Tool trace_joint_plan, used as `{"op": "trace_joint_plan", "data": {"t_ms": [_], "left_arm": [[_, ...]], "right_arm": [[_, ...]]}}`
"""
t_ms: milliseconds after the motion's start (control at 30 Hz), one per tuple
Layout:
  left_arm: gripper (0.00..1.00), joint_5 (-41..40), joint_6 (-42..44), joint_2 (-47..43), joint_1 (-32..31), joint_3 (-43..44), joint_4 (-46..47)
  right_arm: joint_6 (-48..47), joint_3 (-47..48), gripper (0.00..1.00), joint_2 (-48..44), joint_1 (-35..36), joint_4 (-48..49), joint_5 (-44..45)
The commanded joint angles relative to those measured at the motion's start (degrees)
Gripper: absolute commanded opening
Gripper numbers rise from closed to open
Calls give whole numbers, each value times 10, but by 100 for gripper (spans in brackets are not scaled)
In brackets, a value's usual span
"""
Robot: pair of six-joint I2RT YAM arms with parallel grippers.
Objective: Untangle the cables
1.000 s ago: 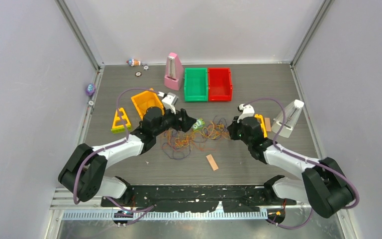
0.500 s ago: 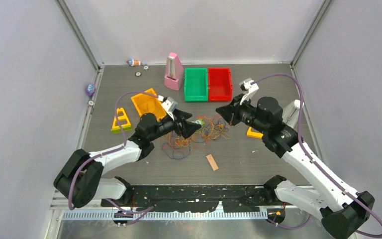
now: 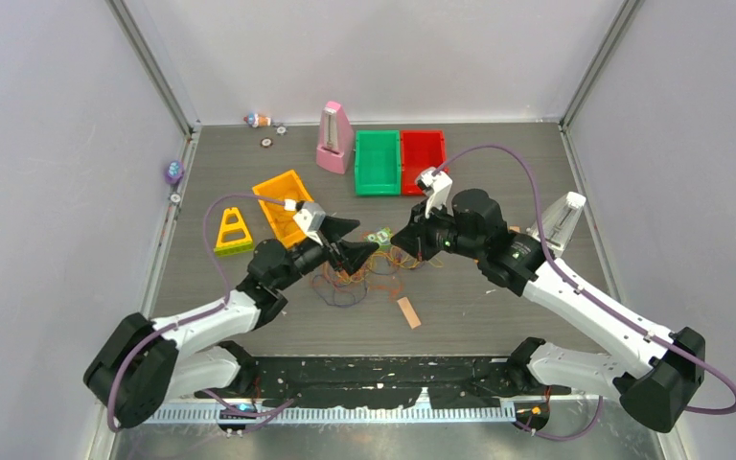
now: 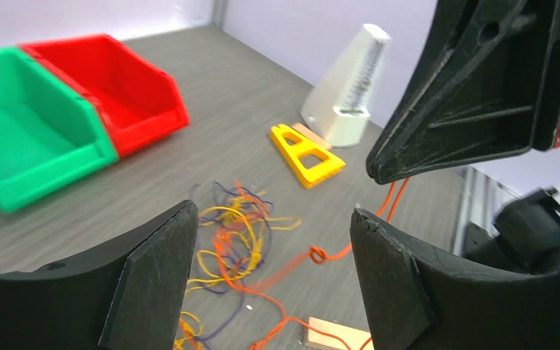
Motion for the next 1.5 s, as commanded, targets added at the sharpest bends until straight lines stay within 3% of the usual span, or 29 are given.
{"op": "trace_joint_plan", "data": {"t_ms": [0,133,300,567,700,800,867,900,967,1000,1033,1067,1133,1267,1467], "left_arm": [[77,-125,48,-67,0,-13,-25],[78,-95,64,-76,1,-12,-28],[82,85,53,4,-6,41,-4],[79,135,49,61,-33,79,-8],[70,133,56,75,-38,93,-27],[57,113,82,76,-47,104,-63],[45,82,108,76,-58,118,-108],[34,65,116,77,-62,126,-128],[4,46,125,79,-63,139,-159],[0,29,125,78,-63,143,-169],[0,22,123,76,-63,142,-170],[0,15,119,72,-63,140,-170],[0,-4,106,63,-63,134,-166],[0,-55,72,39,-52,148,-211],[0,-98,2,-24,-21,216,-355]], "right_arm": [[-5,26,5,-6,3,6,56],[-8,34,5,11,3,4,48],[-3,40,5,28,3,25,9],[4,58,5,46,3,43,-19],[10,63,5,51,3,51,-14],[17,70,5,55,3,46,18],[26,73,5,58,3,45,34],[29,70,5,57,3,48,38],[35,61,13,51,3,59,47],[36,57,30,45,4,69,54],[36,45,40,40,4,74,57],[34,30,59,28,3,87,66],[27,-9,77,2,3,115,87],[8,-109,91,-75,0,192,150],[-42,-226,95,-134,-3,285,210]]}}
